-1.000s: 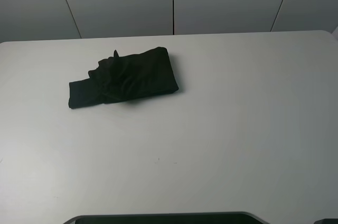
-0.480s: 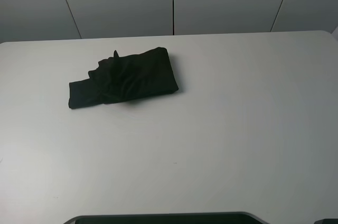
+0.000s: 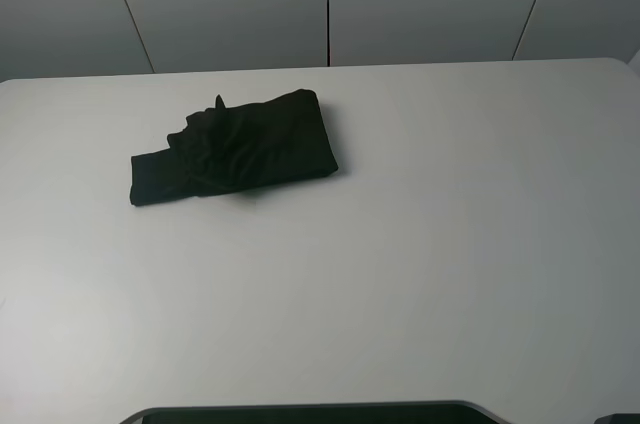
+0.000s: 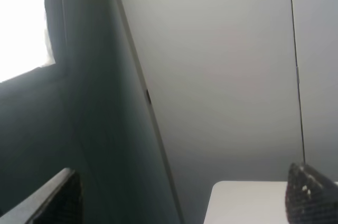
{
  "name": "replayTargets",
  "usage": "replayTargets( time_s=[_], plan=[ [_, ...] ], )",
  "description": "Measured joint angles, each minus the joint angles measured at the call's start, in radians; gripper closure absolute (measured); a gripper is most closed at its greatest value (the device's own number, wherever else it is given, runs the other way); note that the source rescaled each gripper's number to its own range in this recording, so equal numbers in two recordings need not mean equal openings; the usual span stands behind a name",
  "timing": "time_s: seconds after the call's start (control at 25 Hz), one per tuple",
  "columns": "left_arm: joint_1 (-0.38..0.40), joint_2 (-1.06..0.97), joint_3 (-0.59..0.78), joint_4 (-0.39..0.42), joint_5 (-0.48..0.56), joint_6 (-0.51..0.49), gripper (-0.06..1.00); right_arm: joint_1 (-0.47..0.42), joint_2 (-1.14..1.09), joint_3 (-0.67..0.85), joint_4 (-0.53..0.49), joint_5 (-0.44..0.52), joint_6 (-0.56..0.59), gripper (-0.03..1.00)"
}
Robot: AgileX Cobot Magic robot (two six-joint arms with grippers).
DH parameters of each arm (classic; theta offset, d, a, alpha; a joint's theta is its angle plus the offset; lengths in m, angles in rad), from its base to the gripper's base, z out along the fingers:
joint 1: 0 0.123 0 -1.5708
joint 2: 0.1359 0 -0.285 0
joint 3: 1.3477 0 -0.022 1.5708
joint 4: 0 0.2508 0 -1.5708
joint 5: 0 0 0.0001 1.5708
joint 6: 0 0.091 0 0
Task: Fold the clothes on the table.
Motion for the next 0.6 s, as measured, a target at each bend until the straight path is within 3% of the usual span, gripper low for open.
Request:
replayTargets(
  time_s=[0.36, 0.6],
  plan=[
    [0.000, -0.148, 0.207, -0.001, 0.000, -0.019, -0.06, -0.236, -0.114, 0.008, 0.184, -0.002, 0.049, 0.12],
    [0.000, -0.209, 0.320, -0.081, 0.004, -0.019, -0.06, -0.367, -0.134, 0.113, 0.417, -0.002, 0.066, 0.13]
  ],
)
